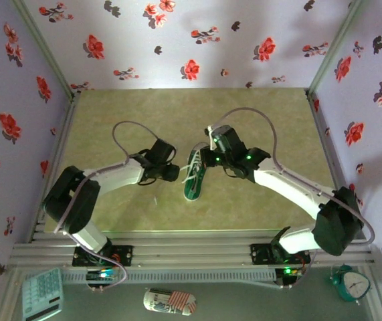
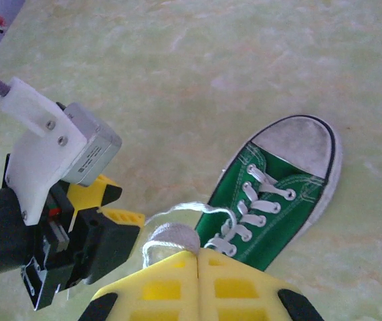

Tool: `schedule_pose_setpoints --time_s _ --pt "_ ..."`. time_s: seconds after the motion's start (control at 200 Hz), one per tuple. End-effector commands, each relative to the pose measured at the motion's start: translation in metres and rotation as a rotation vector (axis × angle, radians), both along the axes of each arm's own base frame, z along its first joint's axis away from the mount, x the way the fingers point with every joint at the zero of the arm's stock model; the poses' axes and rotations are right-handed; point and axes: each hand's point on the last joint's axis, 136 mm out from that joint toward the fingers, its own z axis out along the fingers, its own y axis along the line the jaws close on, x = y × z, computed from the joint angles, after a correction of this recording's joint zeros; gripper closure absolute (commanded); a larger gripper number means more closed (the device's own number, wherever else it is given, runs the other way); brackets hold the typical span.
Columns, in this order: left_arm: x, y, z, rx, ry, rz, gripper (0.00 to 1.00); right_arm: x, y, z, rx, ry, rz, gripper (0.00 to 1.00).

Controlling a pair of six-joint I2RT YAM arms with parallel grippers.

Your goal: Tie the shoes

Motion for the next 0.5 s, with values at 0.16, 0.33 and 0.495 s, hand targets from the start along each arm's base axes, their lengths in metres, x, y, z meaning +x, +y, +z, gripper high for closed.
schedule_pose_setpoints --time_s 0.16,0.33,0.495 --pt "0.012 -0.018 -0.012 0.066 -0.011 -0.064 0.52 -0.006 -0.020 -0.003 -0.011 0.004 -0.058 1.00" --pt "0.005 -0.013 -0.021 0.121 0.000 -0.071 0.54 -0.006 -0.025 -0.004 -0.011 0.003 -0.068 1.00" --pt "-0.007 -0.009 -0.029 0.172 0.010 -0.086 0.54 -0.007 -0.027 -0.006 -0.010 0.006 -0.070 1.00"
